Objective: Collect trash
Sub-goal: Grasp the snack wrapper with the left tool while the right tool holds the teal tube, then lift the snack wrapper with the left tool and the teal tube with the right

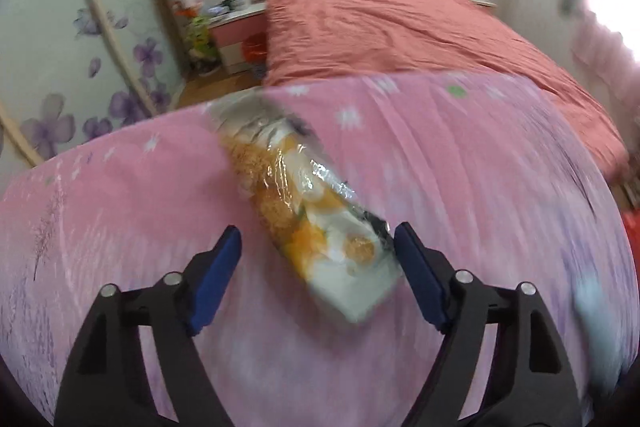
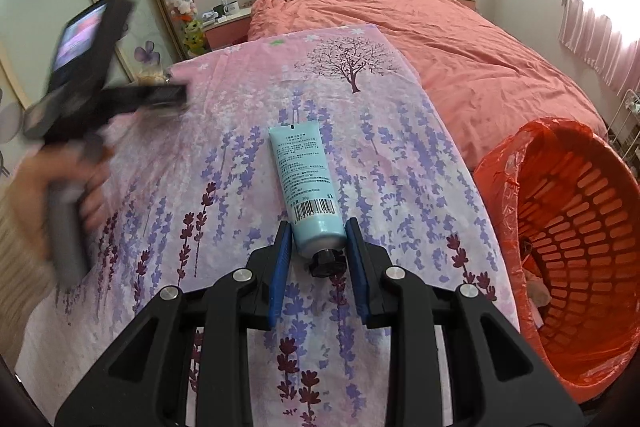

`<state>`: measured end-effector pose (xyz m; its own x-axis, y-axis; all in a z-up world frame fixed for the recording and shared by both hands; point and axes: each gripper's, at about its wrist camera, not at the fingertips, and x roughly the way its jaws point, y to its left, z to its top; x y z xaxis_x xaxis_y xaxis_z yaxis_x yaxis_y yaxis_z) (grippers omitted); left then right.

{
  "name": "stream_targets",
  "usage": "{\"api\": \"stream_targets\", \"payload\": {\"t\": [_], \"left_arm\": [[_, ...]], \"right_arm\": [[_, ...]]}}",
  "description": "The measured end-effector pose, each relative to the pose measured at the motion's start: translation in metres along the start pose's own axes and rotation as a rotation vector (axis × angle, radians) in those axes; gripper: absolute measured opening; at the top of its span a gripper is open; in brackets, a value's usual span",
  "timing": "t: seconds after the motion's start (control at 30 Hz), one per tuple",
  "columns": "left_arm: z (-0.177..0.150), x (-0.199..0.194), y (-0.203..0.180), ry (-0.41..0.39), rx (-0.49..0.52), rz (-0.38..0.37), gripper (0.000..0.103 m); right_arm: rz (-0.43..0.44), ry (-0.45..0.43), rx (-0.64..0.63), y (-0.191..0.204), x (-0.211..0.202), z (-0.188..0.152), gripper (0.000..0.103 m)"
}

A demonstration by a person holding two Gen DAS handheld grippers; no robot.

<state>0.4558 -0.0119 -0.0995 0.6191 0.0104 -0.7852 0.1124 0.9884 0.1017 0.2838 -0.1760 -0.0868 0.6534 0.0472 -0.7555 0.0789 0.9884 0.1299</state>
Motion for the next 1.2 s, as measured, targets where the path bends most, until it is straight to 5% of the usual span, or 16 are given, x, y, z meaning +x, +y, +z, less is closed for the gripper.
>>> {"api": "stream_targets", "payload": {"t": [0.2,0.4,0.6,0.8,0.9,1.2], "left_arm": [[-0.046,-0.045,0.032,-0.052,0.015,-0.066,0.078],[-0.013,-0.055,0.034,-0.143,-0.091,-0.122,0.092],[0.020,-0.013,0.011,-0.054,-0.106,-0.077,0.092],[0.020,0.018,0.004,0.039,-0.115,-0.063,0.065],[0.018,0.016,0.000,0.010,-0.073,-0.059,0.047],[-0.036,-0.024,0.012,0.013,-0.034,-0.090,0.042]], "right_arm": [[-0.050,0.004,-0.040,0.009,0.000,-0.001,0.028],[-0.052,0.004,-0.042,0.009,0.000,0.000,0.028],[-0.042,0.004,-0.034,0.008,0.000,0.000,0.028],[-0.008,0.000,-0.008,0.003,-0.001,-0.001,0.029],[0.010,-0.002,0.005,0.000,-0.001,0.000,0.029],[0.036,-0.005,0.028,-0.005,0.000,0.003,0.031]]}}
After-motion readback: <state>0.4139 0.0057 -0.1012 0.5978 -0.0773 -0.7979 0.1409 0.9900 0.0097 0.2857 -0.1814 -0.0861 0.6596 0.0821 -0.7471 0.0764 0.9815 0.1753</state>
